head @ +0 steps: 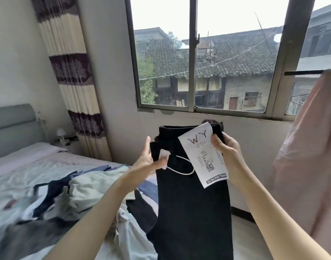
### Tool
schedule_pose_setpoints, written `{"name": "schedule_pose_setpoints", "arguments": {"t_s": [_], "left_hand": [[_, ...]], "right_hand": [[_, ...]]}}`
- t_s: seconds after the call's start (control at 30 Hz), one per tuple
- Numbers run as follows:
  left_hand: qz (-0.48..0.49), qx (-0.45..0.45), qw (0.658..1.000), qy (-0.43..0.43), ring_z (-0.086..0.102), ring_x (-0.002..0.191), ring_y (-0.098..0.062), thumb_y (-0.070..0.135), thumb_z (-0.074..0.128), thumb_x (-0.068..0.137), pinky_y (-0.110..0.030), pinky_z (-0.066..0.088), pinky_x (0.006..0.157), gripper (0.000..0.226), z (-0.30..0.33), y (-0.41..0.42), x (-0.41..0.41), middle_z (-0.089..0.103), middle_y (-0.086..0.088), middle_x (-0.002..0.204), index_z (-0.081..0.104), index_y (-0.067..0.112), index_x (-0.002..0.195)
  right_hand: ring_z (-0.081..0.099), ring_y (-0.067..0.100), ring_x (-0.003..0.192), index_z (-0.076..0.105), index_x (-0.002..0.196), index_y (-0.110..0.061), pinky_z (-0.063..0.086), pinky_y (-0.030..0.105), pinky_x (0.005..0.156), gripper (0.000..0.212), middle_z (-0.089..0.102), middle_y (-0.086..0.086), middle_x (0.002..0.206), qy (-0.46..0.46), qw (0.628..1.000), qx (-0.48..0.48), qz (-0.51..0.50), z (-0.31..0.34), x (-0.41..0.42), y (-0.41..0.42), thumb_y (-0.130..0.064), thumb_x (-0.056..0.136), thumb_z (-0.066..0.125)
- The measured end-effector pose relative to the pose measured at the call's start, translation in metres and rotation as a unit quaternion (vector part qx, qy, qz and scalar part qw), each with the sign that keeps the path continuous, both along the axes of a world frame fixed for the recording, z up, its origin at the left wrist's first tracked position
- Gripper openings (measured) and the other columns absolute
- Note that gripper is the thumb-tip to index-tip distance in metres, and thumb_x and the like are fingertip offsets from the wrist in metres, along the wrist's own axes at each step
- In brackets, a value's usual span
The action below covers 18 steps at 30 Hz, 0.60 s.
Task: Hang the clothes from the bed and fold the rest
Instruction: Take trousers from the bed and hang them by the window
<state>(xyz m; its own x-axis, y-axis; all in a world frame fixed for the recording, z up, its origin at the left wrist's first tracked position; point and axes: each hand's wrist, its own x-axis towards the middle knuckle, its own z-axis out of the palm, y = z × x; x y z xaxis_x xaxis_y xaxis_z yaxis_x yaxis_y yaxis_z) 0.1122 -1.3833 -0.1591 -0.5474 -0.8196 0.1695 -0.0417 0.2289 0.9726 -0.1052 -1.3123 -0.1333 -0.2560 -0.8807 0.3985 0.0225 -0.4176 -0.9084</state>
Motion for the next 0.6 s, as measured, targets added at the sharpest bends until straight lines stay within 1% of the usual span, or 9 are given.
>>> {"name": "schedule_pose_setpoints", "arguments": {"t_s": [0.07, 0.1, 0.17, 0.23, 0.27, 0.37, 0.43, 0.5, 0.6], "left_hand": [[0.019, -0.007, 1.0, 0.0, 0.059, 0.111, -0.017, 0.039, 0.079, 0.058, -0.043, 0.04, 0.105, 0.073, -0.002, 0.004, 0.014, 0.058, -0.011, 0.127, 0.051, 0.019, 0.123], [0.054, -0.023, 0.998, 0.018, 0.061, 0.106, -0.024, 0.035, 0.077, 0.06, -0.046, 0.043, 0.101, 0.052, 0.0, 0.008, 0.025, 0.064, -0.013, 0.113, 0.062, 0.018, 0.107], [0.103, -0.049, 0.992, 0.054, 0.065, 0.095, -0.021, 0.028, 0.076, 0.066, -0.037, 0.05, 0.089, 0.023, 0.009, 0.013, 0.034, 0.07, -0.004, 0.094, 0.07, 0.023, 0.087], [0.142, -0.089, 0.984, 0.06, 0.066, 0.091, -0.015, 0.023, 0.073, 0.071, -0.027, 0.053, 0.082, 0.018, 0.017, 0.02, 0.046, 0.072, 0.0, 0.091, 0.07, 0.023, 0.088], [0.162, -0.102, 0.98, 0.059, 0.066, 0.089, -0.013, 0.021, 0.073, 0.073, -0.024, 0.053, 0.08, 0.018, 0.02, 0.021, 0.05, 0.072, 0.002, 0.091, 0.07, 0.021, 0.09], [0.221, -0.103, 0.967, 0.073, 0.065, 0.087, -0.013, 0.012, 0.072, 0.078, -0.027, 0.053, 0.082, 0.014, 0.028, 0.021, 0.065, 0.07, 0.0, 0.088, 0.068, 0.015, 0.091], [0.252, -0.083, 0.959, 0.104, 0.064, 0.083, -0.013, 0.008, 0.07, 0.08, -0.028, 0.052, 0.08, 0.012, 0.033, 0.017, 0.081, 0.069, 0.002, 0.083, 0.068, 0.017, 0.087], [0.276, -0.068, 0.95, 0.131, 0.063, 0.077, -0.009, 0.005, 0.068, 0.08, -0.025, 0.052, 0.074, 0.016, 0.034, 0.01, 0.106, 0.069, 0.009, 0.076, 0.067, 0.021, 0.083], [0.304, -0.049, 0.941, 0.14, 0.065, 0.079, -0.01, 0.004, 0.067, 0.081, -0.027, 0.053, 0.073, 0.019, 0.031, 0.002, 0.144, 0.069, 0.009, 0.078, 0.065, 0.022, 0.086]], "right_hand": [[0.065, 0.013, 0.061, 0.06, 0.086, -0.018, 0.052, 0.026, 0.053, 0.015, 0.07, -0.004, 0.072, 0.013, 0.999, 0.002, 0.029, 0.004, 0.014, -0.011, -0.017, 0.094, 0.047], [0.065, 0.013, 0.061, 0.06, 0.086, -0.02, 0.051, 0.026, 0.055, 0.016, 0.07, -0.005, 0.073, 0.025, 0.999, 0.004, 0.034, 0.005, 0.024, -0.019, -0.018, 0.095, 0.047], [0.062, 0.015, 0.066, 0.059, 0.088, -0.021, 0.049, 0.03, 0.06, 0.015, 0.066, -0.004, 0.077, 0.043, 0.999, -0.009, 0.015, 0.009, 0.036, -0.034, -0.018, 0.096, 0.047], [0.057, 0.018, 0.074, 0.057, 0.095, -0.017, 0.045, 0.032, 0.068, 0.011, 0.061, -0.002, 0.081, 0.072, 0.997, -0.03, -0.004, 0.013, 0.053, -0.054, -0.016, 0.097, 0.047], [0.055, 0.016, 0.076, 0.057, 0.101, -0.015, 0.044, 0.029, 0.07, 0.011, 0.059, -0.003, 0.082, 0.088, 0.995, -0.044, -0.015, 0.015, 0.061, -0.063, -0.015, 0.097, 0.047], [0.047, 0.0, 0.067, 0.058, 0.11, -0.01, 0.036, 0.007, 0.062, 0.018, 0.053, -0.011, 0.077, 0.117, 0.989, -0.085, -0.04, 0.02, 0.093, -0.093, -0.013, 0.096, 0.048], [0.047, 0.004, 0.073, 0.059, 0.11, -0.009, 0.036, 0.011, 0.068, 0.019, 0.053, -0.009, 0.078, 0.13, 0.986, -0.099, -0.04, 0.022, 0.118, -0.11, -0.013, 0.096, 0.048], [0.048, 0.016, 0.089, 0.061, 0.111, -0.01, 0.036, 0.023, 0.077, 0.02, 0.055, -0.006, 0.083, 0.149, 0.983, -0.105, -0.039, 0.023, 0.148, -0.129, -0.015, 0.095, 0.048], [0.044, 0.019, 0.096, 0.063, 0.107, -0.015, 0.032, 0.027, 0.074, 0.021, 0.054, -0.013, 0.075, 0.192, 0.976, -0.089, -0.05, 0.021, 0.19, -0.153, -0.022, 0.093, 0.049]]}}
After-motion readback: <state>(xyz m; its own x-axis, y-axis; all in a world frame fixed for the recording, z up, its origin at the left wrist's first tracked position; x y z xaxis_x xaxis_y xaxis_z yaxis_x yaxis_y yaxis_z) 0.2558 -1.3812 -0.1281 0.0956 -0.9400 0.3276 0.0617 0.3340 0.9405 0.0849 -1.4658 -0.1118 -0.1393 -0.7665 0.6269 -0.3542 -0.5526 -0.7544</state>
